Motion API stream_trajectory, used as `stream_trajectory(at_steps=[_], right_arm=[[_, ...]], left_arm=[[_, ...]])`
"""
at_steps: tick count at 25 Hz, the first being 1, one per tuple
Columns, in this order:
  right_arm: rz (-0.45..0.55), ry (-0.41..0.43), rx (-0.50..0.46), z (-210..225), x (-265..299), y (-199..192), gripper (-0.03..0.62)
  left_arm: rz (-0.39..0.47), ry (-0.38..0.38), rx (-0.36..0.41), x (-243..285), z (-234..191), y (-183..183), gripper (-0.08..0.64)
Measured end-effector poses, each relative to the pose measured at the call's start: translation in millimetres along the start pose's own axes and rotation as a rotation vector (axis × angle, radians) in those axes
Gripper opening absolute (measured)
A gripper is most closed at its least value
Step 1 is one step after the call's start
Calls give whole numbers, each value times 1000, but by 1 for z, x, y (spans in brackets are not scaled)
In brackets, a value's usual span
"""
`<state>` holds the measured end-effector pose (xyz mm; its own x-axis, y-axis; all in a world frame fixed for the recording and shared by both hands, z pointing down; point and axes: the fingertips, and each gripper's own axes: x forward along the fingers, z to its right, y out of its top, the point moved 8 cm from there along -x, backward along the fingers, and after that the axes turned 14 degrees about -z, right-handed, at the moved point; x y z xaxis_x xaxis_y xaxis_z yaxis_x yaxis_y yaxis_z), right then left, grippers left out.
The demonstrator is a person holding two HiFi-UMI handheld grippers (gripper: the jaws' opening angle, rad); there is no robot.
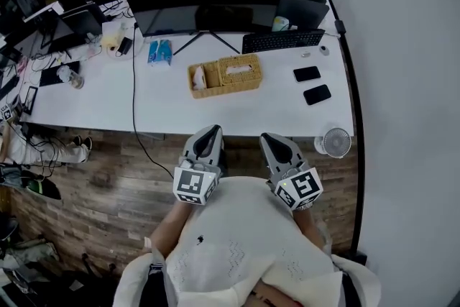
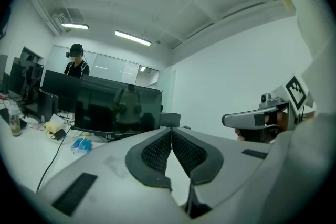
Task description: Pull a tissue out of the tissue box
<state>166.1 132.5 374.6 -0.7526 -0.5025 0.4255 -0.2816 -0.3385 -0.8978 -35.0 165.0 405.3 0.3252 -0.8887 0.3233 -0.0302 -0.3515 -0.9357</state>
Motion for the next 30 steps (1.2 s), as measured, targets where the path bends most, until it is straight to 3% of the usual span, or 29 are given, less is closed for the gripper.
stream_trajectory(at_steps=[20,30], right_arm=[[-23,-48,6,64,112,64,2],[-47,-74,40,87,143,74,2]], left_arm=[[-12,-28,-16,99,-107,51,15],[-37,-95,30,130,-123,57,15]])
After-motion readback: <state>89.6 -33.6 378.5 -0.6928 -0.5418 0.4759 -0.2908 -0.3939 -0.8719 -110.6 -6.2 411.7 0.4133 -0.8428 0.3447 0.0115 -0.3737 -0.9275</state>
